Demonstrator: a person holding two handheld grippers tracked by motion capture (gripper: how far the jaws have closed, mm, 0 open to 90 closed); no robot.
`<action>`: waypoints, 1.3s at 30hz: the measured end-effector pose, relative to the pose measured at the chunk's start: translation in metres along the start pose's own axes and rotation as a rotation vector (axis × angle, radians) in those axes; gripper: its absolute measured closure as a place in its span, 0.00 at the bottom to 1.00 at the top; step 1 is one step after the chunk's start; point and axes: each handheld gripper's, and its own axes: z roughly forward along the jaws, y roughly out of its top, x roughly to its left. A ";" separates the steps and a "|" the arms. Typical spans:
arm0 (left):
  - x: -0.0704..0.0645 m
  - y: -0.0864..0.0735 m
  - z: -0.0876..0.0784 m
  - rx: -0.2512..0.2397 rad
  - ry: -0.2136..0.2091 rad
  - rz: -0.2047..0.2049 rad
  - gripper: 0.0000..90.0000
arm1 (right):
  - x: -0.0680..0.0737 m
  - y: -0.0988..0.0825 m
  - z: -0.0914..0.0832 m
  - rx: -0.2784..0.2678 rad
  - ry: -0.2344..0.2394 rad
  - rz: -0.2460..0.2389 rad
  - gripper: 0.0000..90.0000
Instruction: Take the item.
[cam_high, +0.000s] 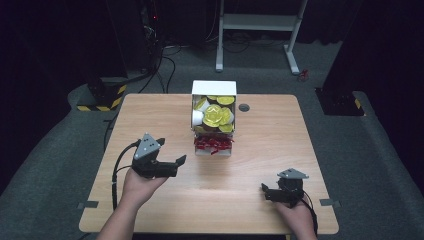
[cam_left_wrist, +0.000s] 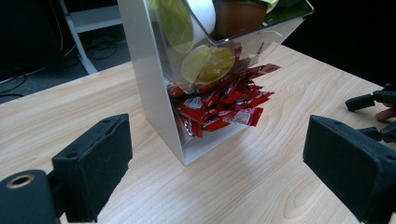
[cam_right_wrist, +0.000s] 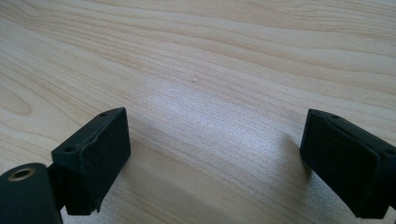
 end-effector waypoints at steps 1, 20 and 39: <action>0.000 0.000 0.000 0.000 0.000 0.000 0.09 | 0.000 0.000 0.000 0.000 0.000 0.000 0.10; -0.007 0.042 0.017 -0.015 -0.019 0.036 0.11 | 0.000 0.000 0.000 0.000 0.000 0.000 0.10; -0.010 0.073 0.039 -0.026 -0.044 0.025 0.19 | 0.001 0.000 0.000 0.003 0.002 0.006 0.10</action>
